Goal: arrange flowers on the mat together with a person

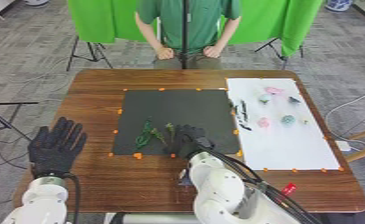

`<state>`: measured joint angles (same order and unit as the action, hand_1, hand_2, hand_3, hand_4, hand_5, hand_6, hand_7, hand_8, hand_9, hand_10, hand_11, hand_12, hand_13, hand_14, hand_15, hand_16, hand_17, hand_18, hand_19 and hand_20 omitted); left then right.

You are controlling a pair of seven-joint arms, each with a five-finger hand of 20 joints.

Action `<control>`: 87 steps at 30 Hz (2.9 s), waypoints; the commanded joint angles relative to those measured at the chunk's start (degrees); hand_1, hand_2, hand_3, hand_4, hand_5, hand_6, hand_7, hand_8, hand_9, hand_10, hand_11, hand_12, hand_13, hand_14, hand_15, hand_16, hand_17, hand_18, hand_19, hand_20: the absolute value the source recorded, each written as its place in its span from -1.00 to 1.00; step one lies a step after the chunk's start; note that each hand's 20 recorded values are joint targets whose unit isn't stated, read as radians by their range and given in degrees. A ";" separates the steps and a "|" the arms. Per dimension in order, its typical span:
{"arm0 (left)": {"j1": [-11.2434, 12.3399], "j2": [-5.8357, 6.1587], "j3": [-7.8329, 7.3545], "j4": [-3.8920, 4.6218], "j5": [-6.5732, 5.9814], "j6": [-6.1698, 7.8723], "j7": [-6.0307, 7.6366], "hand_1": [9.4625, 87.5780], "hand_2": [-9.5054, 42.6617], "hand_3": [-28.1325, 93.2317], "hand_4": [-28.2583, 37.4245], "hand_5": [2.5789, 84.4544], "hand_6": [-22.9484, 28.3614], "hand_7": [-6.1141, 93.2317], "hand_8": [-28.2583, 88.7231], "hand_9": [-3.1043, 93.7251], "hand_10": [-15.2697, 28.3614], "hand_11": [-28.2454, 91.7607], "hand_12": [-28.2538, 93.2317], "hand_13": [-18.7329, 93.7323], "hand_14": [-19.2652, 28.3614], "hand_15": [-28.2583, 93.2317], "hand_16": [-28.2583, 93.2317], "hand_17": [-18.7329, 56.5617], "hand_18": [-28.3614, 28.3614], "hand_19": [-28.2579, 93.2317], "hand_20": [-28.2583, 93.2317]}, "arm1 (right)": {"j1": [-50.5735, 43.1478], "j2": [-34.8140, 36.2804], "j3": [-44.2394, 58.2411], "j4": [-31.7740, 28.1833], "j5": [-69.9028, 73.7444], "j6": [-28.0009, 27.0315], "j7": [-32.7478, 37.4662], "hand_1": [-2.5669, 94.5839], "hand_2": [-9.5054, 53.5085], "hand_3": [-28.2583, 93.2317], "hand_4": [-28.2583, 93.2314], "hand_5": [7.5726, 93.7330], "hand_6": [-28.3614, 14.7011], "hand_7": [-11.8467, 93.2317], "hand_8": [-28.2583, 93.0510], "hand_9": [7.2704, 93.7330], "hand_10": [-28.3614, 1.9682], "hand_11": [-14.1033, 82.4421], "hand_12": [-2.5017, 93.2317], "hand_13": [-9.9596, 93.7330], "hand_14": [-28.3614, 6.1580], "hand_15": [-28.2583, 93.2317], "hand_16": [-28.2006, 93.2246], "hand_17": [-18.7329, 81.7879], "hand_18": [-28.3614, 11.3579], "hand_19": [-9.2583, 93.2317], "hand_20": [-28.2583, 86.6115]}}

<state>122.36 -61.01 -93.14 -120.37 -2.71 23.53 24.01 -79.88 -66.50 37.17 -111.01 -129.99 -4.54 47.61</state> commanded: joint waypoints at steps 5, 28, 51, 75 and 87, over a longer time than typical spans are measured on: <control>0.01 -0.51 0.23 0.77 -0.21 0.42 -1.22 -0.49 -0.09 0.74 -1.00 0.18 0.27 -0.46 -0.72 -0.03 0.35 -0.08 -0.41 -0.08 0.53 0.16 -0.71 -0.67 0.57 0.18 -0.36 | -2.67 -0.12 -1.45 3.78 -3.37 1.19 0.50 -0.23 -1.00 0.57 -0.99 0.55 0.13 0.02 -0.70 0.53 -0.33 0.34 -0.19 0.41 -0.40 0.49 -0.15 -0.30 -0.96 0.52 -0.21; 0.72 -0.88 -0.02 0.57 -0.36 0.78 -1.26 -0.48 -0.09 0.74 -1.00 0.18 0.27 -0.45 -0.72 -0.02 0.38 -0.07 -0.41 -0.07 0.53 0.17 -0.71 -0.67 0.58 0.19 -0.35 | -3.27 1.01 -1.62 4.31 -7.49 8.50 1.07 -0.30 -1.00 0.62 -0.99 0.16 -0.12 0.13 -0.79 0.24 -0.59 0.44 -0.19 0.24 -0.56 0.56 -0.20 -0.31 -1.00 0.58 -0.22; 0.98 -0.88 -0.03 0.53 -0.56 1.35 -1.83 -0.48 -0.08 0.74 -1.00 0.16 0.28 -0.45 -0.72 -0.03 0.39 -0.07 -0.41 -0.07 0.53 0.18 -0.72 -0.68 0.58 0.20 -0.35 | -3.65 2.18 -2.80 2.84 -10.95 12.13 -0.57 -0.36 -1.00 0.59 -1.00 -0.33 -0.70 -0.68 -0.64 -0.14 -0.98 0.40 -0.29 0.10 -0.75 0.55 -0.29 -0.30 -1.00 0.61 -0.22; 1.12 -0.54 0.15 0.29 -0.57 1.25 -1.23 -0.47 -0.09 0.74 -1.00 0.15 0.29 -0.45 -0.72 -0.04 0.40 -0.06 -0.41 -0.07 0.53 0.19 -0.72 -0.68 0.58 0.20 -0.35 | 0.20 3.21 -6.16 6.45 -9.69 26.49 -13.86 0.08 -1.00 0.66 -1.00 0.08 0.13 0.15 -0.74 -0.07 -0.44 -0.12 -0.59 -0.02 -0.44 0.12 -0.39 -0.45 -0.78 0.39 -0.52; 1.41 -0.86 0.08 0.29 -0.75 1.63 -1.53 -0.45 -0.12 0.73 -1.00 0.15 0.29 -0.44 -0.73 -0.04 0.41 -0.05 -0.40 -0.07 0.53 0.20 -0.72 -0.67 0.58 0.20 -0.35 | 0.00 3.14 -5.68 5.72 -8.36 23.65 -12.17 -0.03 -0.61 0.55 -1.00 0.65 0.33 -0.13 -0.63 0.25 -0.27 -0.27 -0.62 0.12 -0.30 0.01 -0.31 -0.43 -0.72 0.30 -0.43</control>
<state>122.87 -61.42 -93.22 -120.14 -3.33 24.36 22.92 -79.55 -63.51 30.86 -104.51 -139.19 18.77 34.17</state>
